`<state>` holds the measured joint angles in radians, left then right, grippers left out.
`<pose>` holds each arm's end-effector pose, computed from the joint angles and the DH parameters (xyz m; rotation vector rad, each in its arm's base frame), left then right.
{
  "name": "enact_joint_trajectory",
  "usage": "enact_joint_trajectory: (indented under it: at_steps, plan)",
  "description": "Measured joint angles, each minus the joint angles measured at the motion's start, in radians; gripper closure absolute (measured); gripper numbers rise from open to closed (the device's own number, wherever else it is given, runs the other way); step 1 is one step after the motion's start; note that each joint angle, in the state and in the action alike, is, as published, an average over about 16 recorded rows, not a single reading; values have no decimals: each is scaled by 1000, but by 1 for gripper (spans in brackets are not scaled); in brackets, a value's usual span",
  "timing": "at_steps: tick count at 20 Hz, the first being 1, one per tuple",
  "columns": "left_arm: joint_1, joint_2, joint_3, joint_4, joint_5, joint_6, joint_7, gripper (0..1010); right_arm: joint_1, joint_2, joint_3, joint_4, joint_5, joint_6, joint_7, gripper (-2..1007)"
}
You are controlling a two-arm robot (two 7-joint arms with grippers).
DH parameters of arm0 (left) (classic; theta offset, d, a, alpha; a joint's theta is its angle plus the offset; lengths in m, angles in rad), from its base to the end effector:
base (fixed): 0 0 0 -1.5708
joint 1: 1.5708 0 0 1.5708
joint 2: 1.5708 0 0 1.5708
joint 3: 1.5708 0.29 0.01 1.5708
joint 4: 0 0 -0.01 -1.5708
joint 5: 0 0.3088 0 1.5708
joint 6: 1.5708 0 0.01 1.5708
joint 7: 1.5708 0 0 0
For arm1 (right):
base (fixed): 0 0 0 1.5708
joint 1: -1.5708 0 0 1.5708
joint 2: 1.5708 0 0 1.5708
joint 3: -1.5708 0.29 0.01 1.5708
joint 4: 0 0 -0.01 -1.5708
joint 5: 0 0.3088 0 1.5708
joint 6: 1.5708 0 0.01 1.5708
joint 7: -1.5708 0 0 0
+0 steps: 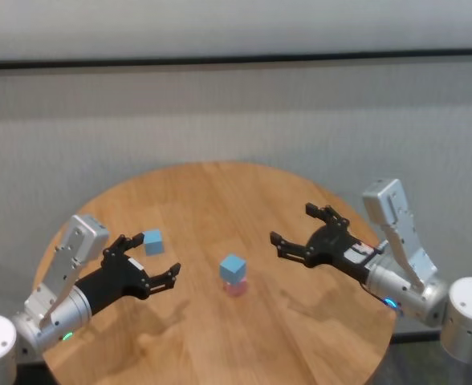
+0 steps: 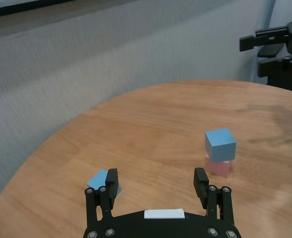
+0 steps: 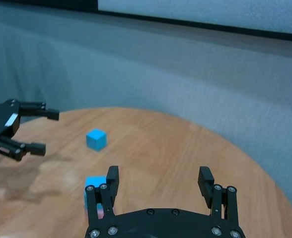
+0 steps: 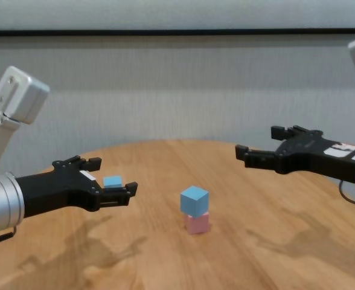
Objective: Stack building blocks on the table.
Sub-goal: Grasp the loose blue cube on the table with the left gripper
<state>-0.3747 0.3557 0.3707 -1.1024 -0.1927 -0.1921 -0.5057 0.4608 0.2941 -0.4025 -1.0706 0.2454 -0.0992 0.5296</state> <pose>0.4169 0.0552 -0.3196 0.2234 -0.1510 0.8593 0.4415 -0.0239 -0.2986 -0.1795 -0.0737 -0.8233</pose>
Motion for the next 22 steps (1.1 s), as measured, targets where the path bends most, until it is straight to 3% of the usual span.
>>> enact_joint_trajectory:
  at_steps: [6, 13, 17, 22]
  plan:
    - [-3, 3, 0, 7, 8, 5, 7, 11, -32, 33, 12, -56, 9, 18, -9, 0]
    - [-28, 4, -5, 47, 29, 14, 25, 11, -35, 37, 10, -60, 7, 20, -9, 0]
    - [-62, -8, -8, 98, 43, 13, 32, 10, -33, 35, 10, -57, 7, 18, -8, 0]
    - [-130, -42, -9, 204, 56, -8, 30, 10, -32, 33, 11, -54, 8, 17, -7, 0]
